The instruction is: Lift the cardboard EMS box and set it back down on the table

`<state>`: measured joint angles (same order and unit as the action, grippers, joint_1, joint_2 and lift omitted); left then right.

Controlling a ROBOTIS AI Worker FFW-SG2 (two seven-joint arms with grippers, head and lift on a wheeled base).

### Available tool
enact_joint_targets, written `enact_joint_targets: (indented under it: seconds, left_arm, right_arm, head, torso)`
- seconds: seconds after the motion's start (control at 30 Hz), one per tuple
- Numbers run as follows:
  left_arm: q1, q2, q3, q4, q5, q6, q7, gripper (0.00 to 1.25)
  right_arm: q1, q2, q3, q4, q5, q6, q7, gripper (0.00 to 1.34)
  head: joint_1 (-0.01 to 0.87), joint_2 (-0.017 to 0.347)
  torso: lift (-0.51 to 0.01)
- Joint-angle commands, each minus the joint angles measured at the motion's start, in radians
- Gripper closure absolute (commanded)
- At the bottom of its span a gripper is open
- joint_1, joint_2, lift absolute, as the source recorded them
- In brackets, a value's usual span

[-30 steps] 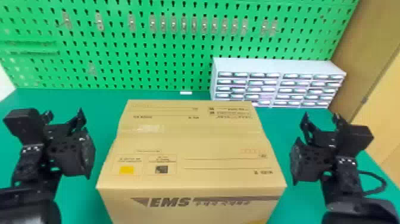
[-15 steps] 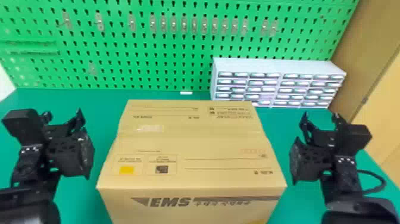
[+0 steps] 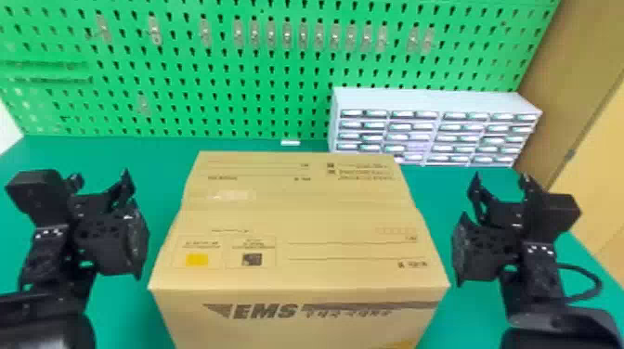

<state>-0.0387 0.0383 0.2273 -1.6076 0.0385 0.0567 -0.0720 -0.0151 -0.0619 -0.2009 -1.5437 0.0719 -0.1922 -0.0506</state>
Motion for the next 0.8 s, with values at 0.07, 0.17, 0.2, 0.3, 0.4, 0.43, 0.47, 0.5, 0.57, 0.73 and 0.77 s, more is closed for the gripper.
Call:
enact_joint_targets:
  seconds: [0.07,0.17,0.2,0.3,0.4,0.43,0.47,0.5,0.57,0.73,0.77]
  left_arm:
    - [-0.001,0.0,0.0,0.0,0.0,0.002,0.0,0.46]
    - [-0.003,0.0,0.004,0.002,-0.009,0.003,0.0,0.46]
    - [-0.004,0.0,0.006,0.003,-0.008,0.003,0.0,0.46]
    - [-0.006,0.0,0.012,0.005,-0.008,0.003,0.0,0.46]
    - [-0.006,0.0,0.017,0.005,-0.006,0.003,0.0,0.46]
    - [-0.006,0.0,0.017,0.005,-0.006,0.003,0.0,0.46]
    - [-0.006,0.0,0.017,0.005,-0.006,0.005,0.0,0.46]
    - [-0.006,0.0,0.015,0.005,-0.006,0.005,0.0,0.46]
    - [-0.004,0.0,0.014,0.005,-0.006,0.005,0.0,0.46]
    - [-0.004,0.0,0.012,0.005,-0.005,0.005,0.0,0.46]
    - [-0.004,0.0,0.012,0.005,-0.006,0.005,0.0,0.46]
  right_arm:
    - [0.001,0.002,-0.003,0.001,0.0,0.0,-0.002,0.49]
    - [0.001,0.004,-0.006,0.001,0.0,0.0,-0.002,0.49]
    - [0.001,0.004,-0.005,0.001,0.0,0.0,-0.002,0.49]
    - [0.001,0.004,-0.002,0.001,0.0,0.0,-0.002,0.49]
    - [0.001,0.004,-0.002,0.001,0.0,0.0,-0.002,0.49]
    - [0.003,0.004,-0.002,0.001,0.0,0.0,-0.002,0.49]
    - [0.003,0.004,-0.002,0.001,0.0,0.0,-0.002,0.49]
    - [0.003,0.004,-0.002,0.001,0.0,0.0,-0.002,0.49]
    - [0.003,0.002,-0.003,0.001,0.0,0.0,-0.002,0.49]
    - [0.003,0.004,-0.002,0.001,0.0,0.0,-0.003,0.49]
    - [0.003,0.004,-0.003,0.001,0.0,0.0,-0.003,0.49]
  head:
    - [0.678,-0.014]
    - [0.678,-0.014]
    - [0.678,-0.014]
    - [0.678,-0.014]
    - [0.678,-0.014]
    - [0.678,-0.014]
    - [0.678,-0.014]
    - [0.678,-0.014]
    - [0.678,-0.014]
    - [0.678,-0.014]
    - [0.678,-0.014]
  torso:
    - [-0.025]
    - [-0.03]
    - [-0.032]
    - [-0.038]
    - [-0.043]
    - [-0.045]
    - [-0.047]
    - [-0.049]
    - [-0.053]
    - [-0.063]
    - [-0.064]
